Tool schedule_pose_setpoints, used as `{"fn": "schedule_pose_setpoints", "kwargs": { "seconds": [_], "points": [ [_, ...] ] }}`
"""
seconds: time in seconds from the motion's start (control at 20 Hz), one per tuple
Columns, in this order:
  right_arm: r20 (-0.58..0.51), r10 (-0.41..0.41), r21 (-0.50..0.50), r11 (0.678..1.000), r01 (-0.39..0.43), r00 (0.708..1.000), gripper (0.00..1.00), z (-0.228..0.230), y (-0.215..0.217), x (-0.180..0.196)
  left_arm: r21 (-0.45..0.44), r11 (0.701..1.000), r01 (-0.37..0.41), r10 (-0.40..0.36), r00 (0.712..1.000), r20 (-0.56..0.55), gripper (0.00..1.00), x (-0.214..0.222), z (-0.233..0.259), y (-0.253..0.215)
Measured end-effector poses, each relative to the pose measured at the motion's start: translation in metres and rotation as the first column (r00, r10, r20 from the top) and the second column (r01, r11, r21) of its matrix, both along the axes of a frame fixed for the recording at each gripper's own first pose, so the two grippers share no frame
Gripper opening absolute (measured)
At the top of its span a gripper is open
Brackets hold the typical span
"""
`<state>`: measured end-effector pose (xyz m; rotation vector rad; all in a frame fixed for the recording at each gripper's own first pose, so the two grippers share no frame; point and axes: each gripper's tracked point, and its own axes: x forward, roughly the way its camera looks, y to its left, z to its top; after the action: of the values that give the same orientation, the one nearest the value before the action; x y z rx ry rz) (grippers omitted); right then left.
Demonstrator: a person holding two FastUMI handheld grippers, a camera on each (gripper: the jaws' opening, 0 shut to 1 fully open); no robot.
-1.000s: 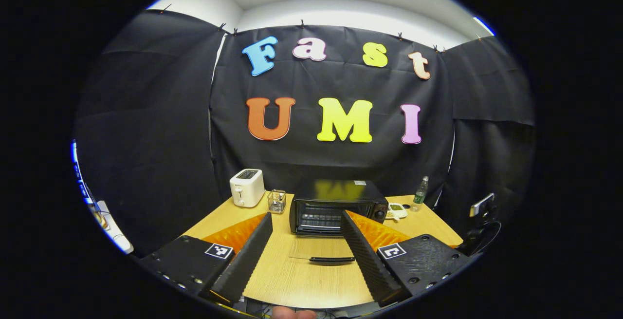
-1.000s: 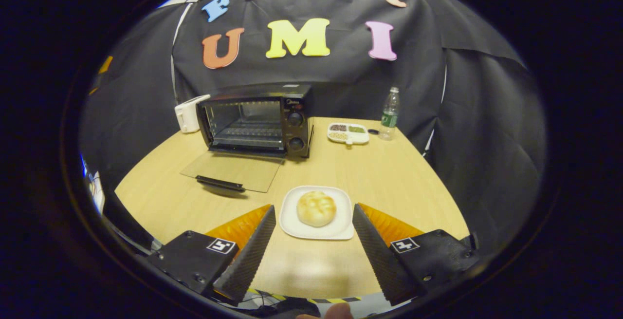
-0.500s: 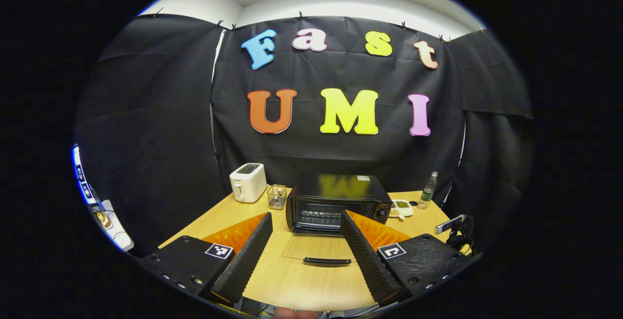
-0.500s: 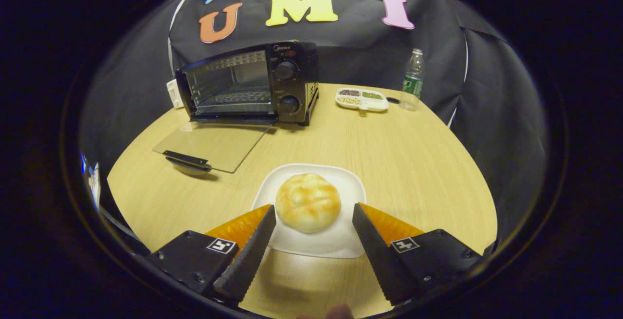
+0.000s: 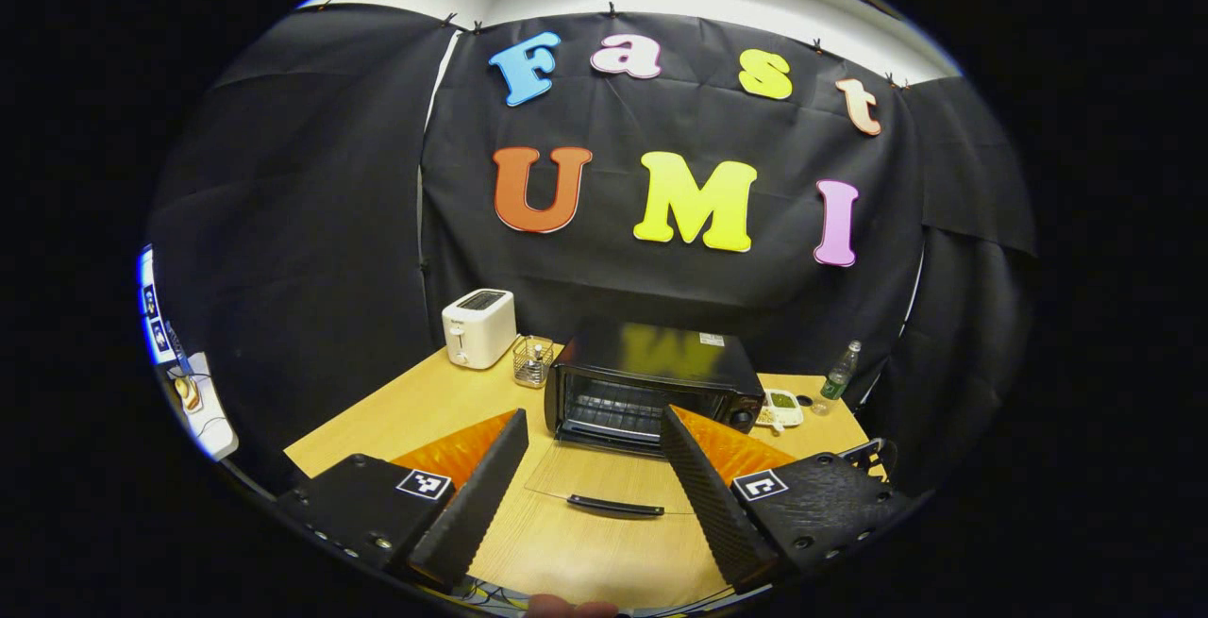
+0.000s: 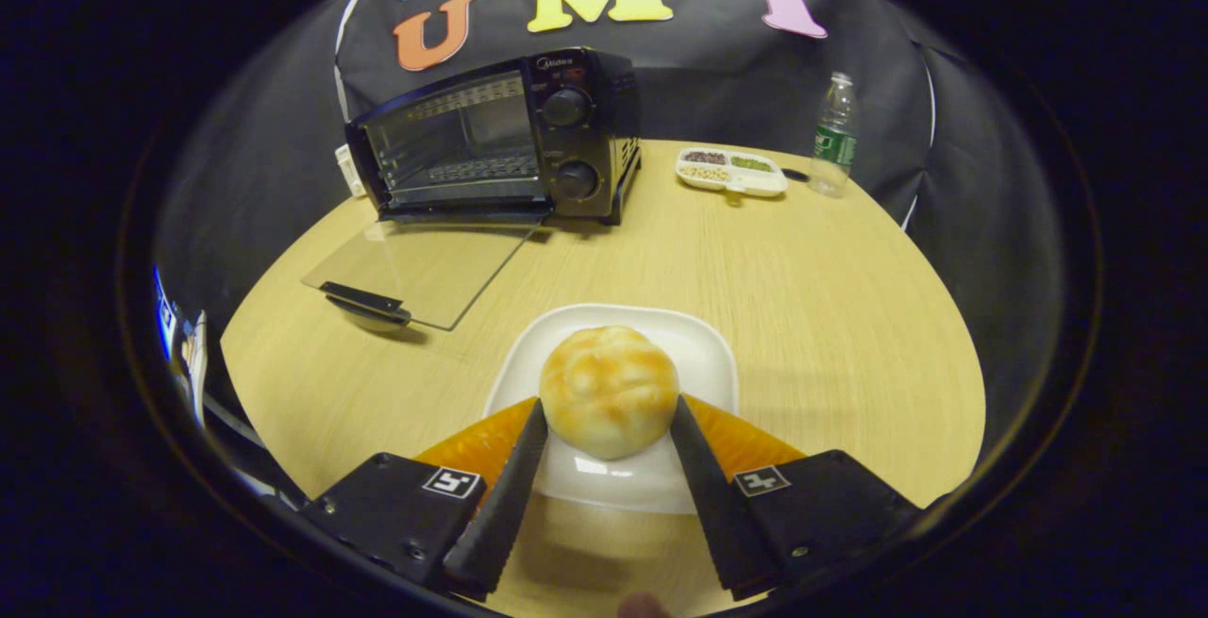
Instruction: Open the electric oven with the left hand, put the food in, and close the electric oven.
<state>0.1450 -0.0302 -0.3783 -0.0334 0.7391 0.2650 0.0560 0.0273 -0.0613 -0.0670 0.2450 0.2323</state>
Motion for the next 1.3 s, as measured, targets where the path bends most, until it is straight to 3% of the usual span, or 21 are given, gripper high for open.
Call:
{"fn": "schedule_pose_setpoints", "kwargs": {
  "seconds": [0.05,0.1,0.4,0.8,1.0,1.3],
  "points": [
    [0.002,-0.010,0.013,1.000,0.010,1.000,0.80,0.005,0.001,0.000,0.003,1.000,0.001,-0.001,1.000,0.006,0.83,0.002,0.004,0.004],
    [0.005,-0.025,0.029,0.999,0.025,1.000,0.76,0.013,0.002,0.001,0.007,1.000,0.007,-0.007,1.000,0.010,0.93,0.005,0.005,0.006],
    [0.016,-0.140,0.148,0.979,0.137,0.990,0.68,0.056,0.022,-0.013,0.007,0.997,0.076,-0.077,0.997,0.019,0.93,0.010,0.012,0.022],
    [0.011,-0.242,0.315,0.922,0.227,0.970,0.65,0.099,0.098,-0.036,0.036,0.987,0.156,-0.156,0.988,0.004,0.93,-0.003,0.005,0.063],
    [0.016,-0.275,0.398,0.884,0.246,0.961,0.65,0.112,0.143,-0.011,0.051,0.985,0.163,-0.163,0.987,-0.006,0.93,-0.018,0.003,0.090],
    [-0.013,-0.343,0.512,0.805,0.302,0.939,0.65,0.109,0.206,0.066,0.051,0.991,0.128,-0.125,0.991,-0.047,0.93,-0.043,-0.007,0.136]
  ]
}}
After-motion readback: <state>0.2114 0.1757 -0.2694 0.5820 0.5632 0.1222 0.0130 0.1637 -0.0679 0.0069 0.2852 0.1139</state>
